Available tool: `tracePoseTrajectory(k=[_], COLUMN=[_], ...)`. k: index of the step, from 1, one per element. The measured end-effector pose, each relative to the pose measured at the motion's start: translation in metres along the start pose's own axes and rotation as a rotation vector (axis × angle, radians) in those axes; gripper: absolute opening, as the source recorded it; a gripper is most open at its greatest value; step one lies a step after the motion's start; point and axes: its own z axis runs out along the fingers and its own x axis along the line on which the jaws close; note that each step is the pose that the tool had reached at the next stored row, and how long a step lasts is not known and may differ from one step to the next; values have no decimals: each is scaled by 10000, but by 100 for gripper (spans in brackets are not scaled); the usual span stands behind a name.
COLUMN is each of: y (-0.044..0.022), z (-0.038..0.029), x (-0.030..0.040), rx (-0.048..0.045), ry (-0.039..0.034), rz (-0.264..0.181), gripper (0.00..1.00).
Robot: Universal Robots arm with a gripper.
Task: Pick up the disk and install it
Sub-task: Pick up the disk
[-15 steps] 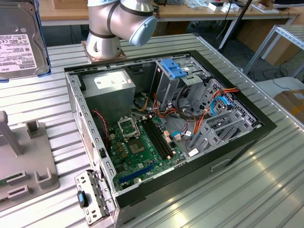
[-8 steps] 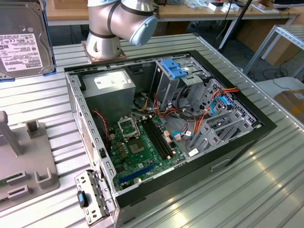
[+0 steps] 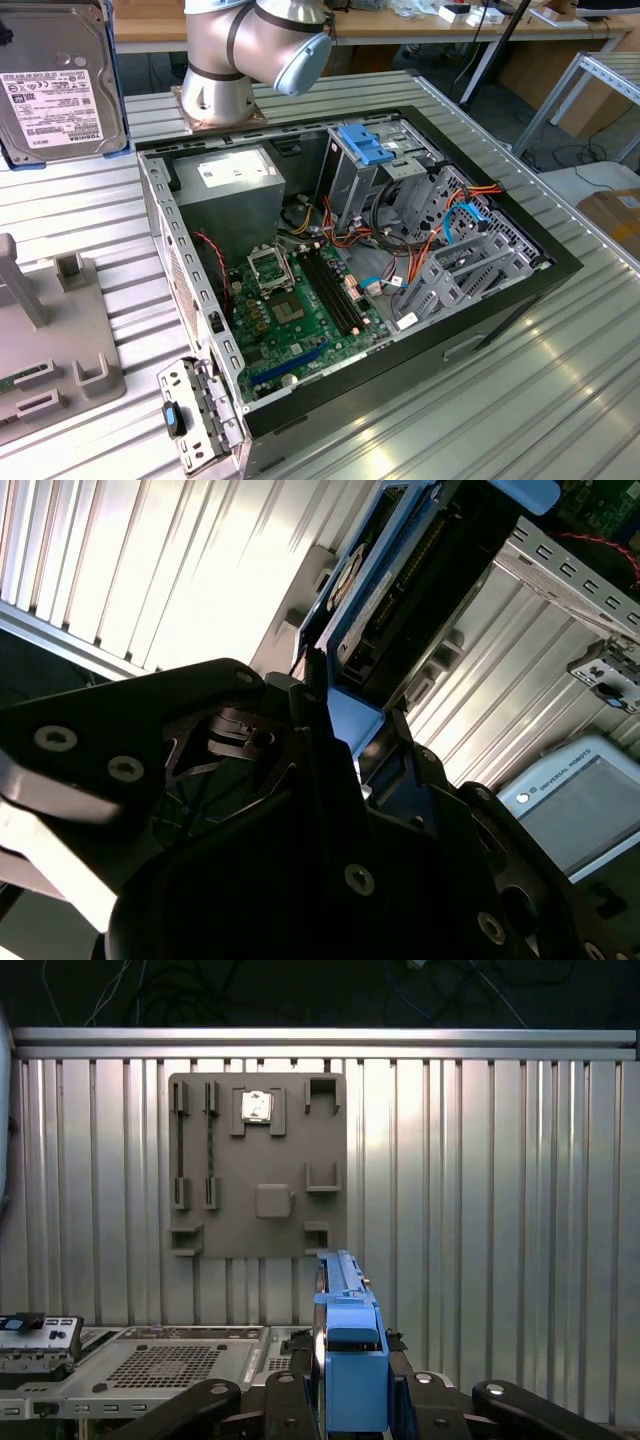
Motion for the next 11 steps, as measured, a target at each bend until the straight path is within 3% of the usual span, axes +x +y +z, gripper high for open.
tracePoseTrajectory(k=[5,11], y=[-49,-54], z=[0,0], x=[-1,-1], rx=[0,0], ry=[0,0], rz=[0,0], gripper=[37,37])
